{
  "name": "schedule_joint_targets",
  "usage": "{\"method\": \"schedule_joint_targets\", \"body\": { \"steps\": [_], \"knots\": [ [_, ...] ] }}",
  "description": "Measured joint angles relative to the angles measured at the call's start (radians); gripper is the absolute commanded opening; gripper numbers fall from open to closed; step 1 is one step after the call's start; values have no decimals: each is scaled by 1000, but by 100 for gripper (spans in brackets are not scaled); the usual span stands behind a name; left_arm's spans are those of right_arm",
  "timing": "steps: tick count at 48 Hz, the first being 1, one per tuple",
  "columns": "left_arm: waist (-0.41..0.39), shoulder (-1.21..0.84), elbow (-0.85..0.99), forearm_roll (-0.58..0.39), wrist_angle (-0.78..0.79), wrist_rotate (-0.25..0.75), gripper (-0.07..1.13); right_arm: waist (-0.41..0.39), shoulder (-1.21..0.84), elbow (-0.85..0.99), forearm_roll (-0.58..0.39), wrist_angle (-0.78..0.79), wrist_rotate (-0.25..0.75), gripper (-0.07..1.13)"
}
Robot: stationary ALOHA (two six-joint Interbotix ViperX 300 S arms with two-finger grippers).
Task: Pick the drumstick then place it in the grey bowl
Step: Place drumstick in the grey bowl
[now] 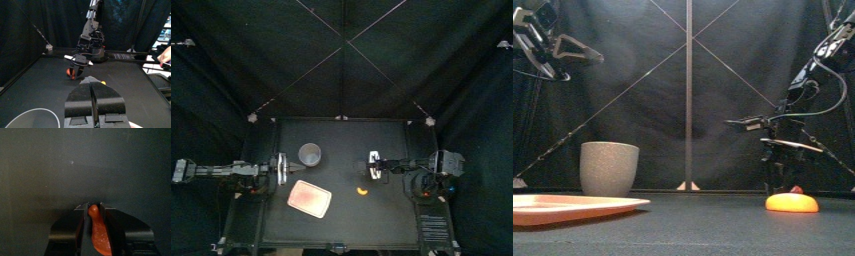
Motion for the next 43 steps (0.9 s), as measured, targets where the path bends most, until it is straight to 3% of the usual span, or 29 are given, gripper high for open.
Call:
{"method": "schedule_joint_targets", "body": {
  "steps": [10,24,43],
  "knots": [
    [-2,0,2,0,0,0,-1,2,-5,6,5,11,2,68],
    [0,0,2,-8,0,2,-1,-15,-6,5,28,12,2,52],
    [5,0,2,-11,-2,3,-1,-14,-55,-110,28,37,17,52]
  ]
}}
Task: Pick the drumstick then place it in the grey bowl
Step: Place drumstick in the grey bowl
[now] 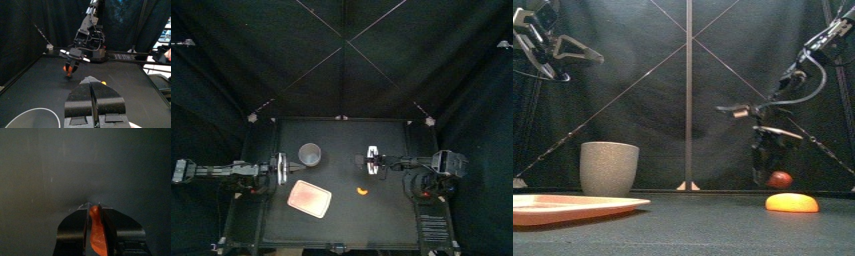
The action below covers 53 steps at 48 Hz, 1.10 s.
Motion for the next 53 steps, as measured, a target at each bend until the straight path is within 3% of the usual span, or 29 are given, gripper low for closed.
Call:
{"method": "schedule_joint_targets", "body": {
  "steps": [14,24,38,53],
  "knots": [
    [6,2,-2,0,-38,2,-1,18,11,-245,5,-25,3,52],
    [12,2,0,0,-43,3,-1,60,127,-430,17,-132,9,52],
    [28,0,2,0,-43,3,-1,106,330,-672,127,-302,9,52],
    [32,0,8,0,-44,3,-1,114,497,-868,143,-333,9,52]
  ]
}}
